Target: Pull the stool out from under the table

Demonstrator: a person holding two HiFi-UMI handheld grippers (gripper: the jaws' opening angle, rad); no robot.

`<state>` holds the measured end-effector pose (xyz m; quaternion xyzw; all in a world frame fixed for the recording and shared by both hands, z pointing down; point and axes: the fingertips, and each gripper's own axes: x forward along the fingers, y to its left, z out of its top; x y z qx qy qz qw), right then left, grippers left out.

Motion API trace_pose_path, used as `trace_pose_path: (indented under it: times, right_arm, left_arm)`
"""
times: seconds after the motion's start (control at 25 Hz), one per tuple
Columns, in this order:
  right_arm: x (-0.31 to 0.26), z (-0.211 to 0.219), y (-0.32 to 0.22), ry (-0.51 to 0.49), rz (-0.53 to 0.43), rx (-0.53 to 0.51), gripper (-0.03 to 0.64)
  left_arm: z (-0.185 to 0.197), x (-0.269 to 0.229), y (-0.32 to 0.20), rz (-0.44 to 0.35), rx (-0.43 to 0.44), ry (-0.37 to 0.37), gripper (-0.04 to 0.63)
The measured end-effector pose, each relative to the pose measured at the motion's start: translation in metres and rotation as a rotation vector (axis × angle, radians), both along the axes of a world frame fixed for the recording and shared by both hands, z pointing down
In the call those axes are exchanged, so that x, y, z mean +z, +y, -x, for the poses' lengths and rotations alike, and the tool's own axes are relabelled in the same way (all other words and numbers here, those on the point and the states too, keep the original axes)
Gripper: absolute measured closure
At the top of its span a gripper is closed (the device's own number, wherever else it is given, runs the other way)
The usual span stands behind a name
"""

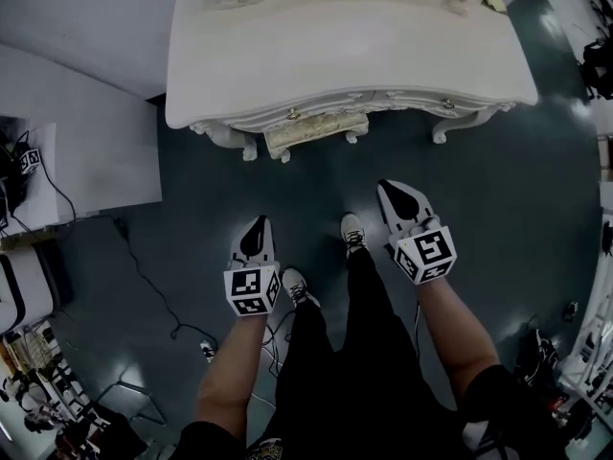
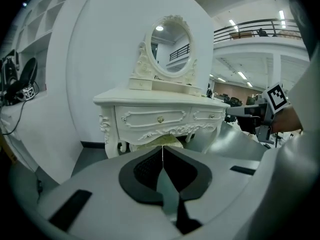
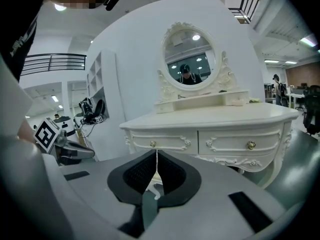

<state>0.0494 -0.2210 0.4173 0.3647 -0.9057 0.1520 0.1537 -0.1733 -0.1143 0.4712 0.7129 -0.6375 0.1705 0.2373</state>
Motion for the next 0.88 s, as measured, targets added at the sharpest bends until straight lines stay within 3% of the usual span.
trace_pose_path:
  times: [0.24,0.4,0.72,0.88]
  right_arm:
    - [0.08,-0.009,-0.024,0.038,0.039,0.015,0.584]
    - [0.137,-0.014,-0.038,0.071,0.083,0.014,0.512]
    - [0.245,-0.023,-0.066,0.169,0.126,0.001,0.457]
    - [0.299,-0.022,-0.09,0.21,0.128,0.003,0.429]
  left_arm:
    - [0.003,0.069,-0.02,0.053,-0.011,-0.032,0.586]
    - [0.007,0.114,-0.036,0.094,-0.033,-0.04,0.586]
    - [0.009,0.206,-0.071,0.153,-0.048,-0.048,0.463]
    - [0.019,0.261,-0.091,0.176,-0.052,-0.038,0.44]
